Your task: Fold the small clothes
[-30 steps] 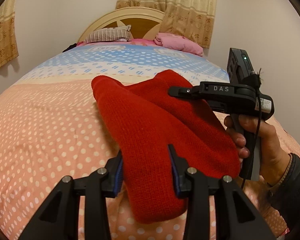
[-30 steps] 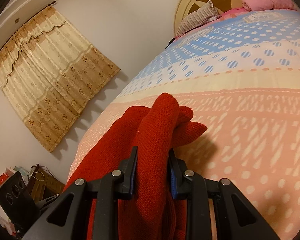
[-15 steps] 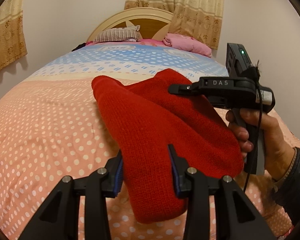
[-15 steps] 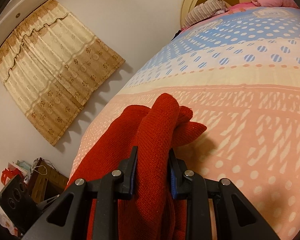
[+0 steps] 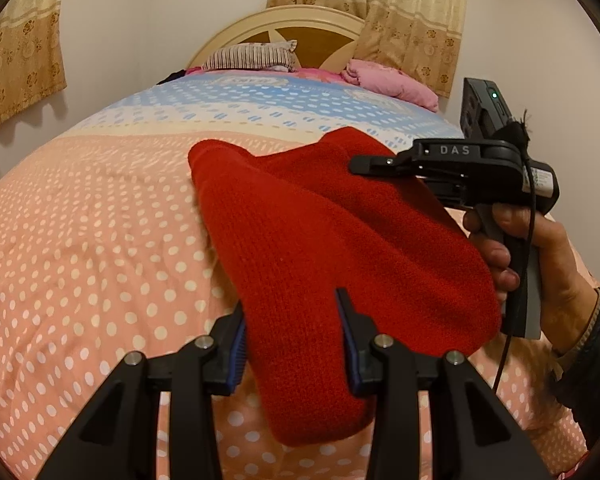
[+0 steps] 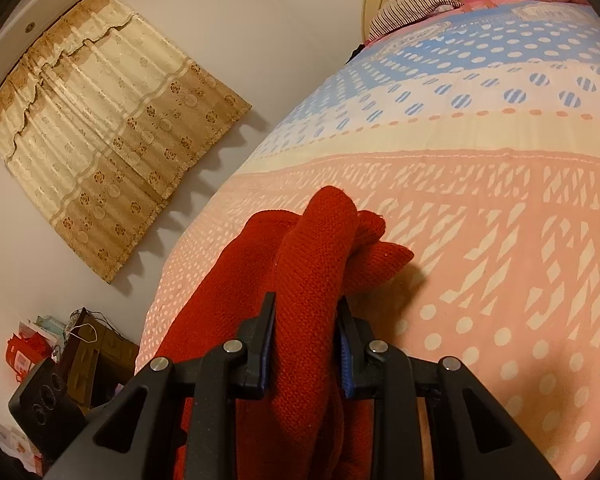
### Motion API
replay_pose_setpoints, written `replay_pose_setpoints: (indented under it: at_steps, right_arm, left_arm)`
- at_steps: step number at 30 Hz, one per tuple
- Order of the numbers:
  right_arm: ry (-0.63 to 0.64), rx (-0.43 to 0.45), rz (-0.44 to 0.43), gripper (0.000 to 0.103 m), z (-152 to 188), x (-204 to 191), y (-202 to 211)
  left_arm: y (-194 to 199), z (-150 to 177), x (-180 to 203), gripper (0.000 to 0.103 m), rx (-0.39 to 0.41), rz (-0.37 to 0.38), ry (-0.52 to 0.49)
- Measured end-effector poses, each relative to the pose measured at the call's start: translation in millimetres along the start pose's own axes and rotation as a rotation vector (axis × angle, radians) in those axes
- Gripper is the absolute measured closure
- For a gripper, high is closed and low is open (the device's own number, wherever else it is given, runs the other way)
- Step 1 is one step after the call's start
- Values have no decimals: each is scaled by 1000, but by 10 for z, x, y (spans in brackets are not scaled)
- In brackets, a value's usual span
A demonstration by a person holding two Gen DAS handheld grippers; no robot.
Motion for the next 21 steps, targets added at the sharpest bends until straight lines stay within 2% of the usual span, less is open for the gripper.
replay_pose_setpoints:
  at_steps: [11,16,21]
  right_arm:
    - [-39,2,1,76,70,135,-56]
    - [-57,-2,0,76,100,184,-69]
    - [-58,-20,34,76,149,244,-95]
  left_arm:
    - [-42,38,-51,61,-9,-1,22]
    - [-47,36,-90,54,-15,-3,45]
    - [24,9,-83,53,-8,-1,50]
Point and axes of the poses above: each gripper's, at about its wrist camera, not at the fingertips, and y roughly against the way its jaws point, x to its right, z to its underside, the point moved 5 cm from there along -y, roughly the way its jaws point, and after that the axes turned 9 degrees about y, right-handed, at the moved point
